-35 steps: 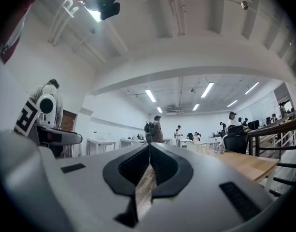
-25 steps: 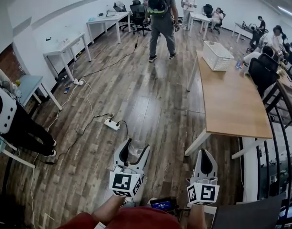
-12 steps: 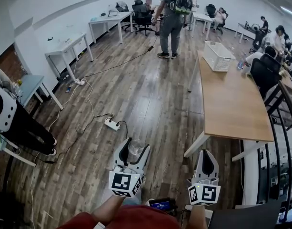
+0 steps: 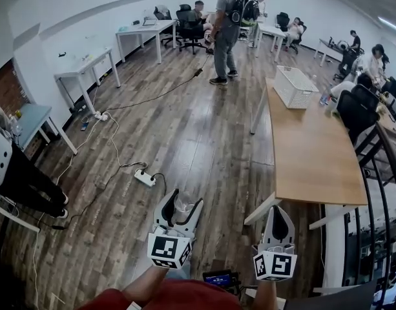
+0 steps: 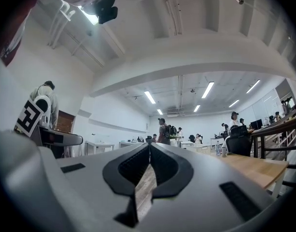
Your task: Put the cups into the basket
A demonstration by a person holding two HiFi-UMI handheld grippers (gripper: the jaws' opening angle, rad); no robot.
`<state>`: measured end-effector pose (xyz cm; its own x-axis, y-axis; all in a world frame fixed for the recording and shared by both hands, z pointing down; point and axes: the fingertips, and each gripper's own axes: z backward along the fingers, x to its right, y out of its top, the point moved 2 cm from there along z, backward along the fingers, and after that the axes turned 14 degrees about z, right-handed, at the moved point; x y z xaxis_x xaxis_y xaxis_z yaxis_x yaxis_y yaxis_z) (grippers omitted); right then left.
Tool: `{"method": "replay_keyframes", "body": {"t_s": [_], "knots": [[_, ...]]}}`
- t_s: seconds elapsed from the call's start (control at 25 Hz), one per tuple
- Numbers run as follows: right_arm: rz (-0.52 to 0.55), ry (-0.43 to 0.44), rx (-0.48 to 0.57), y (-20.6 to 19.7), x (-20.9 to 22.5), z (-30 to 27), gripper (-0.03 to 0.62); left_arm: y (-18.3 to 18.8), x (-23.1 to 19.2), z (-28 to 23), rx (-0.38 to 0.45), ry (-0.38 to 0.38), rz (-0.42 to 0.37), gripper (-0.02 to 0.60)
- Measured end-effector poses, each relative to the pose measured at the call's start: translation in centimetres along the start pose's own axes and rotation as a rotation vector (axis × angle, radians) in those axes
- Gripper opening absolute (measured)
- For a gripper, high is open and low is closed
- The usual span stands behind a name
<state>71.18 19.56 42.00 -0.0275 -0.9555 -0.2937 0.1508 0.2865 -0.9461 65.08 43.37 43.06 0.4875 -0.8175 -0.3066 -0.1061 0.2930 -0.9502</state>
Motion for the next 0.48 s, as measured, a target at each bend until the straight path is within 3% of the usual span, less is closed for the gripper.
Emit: {"method": "replay_keyframes", "body": {"t_s": [0.48], "knots": [[0.014,-0.002,0.018,1.0,-2.5,-8.9,0.012,2.0,-6.5,-6.2,-0.003,-0.006,0.002,0.288]]}}
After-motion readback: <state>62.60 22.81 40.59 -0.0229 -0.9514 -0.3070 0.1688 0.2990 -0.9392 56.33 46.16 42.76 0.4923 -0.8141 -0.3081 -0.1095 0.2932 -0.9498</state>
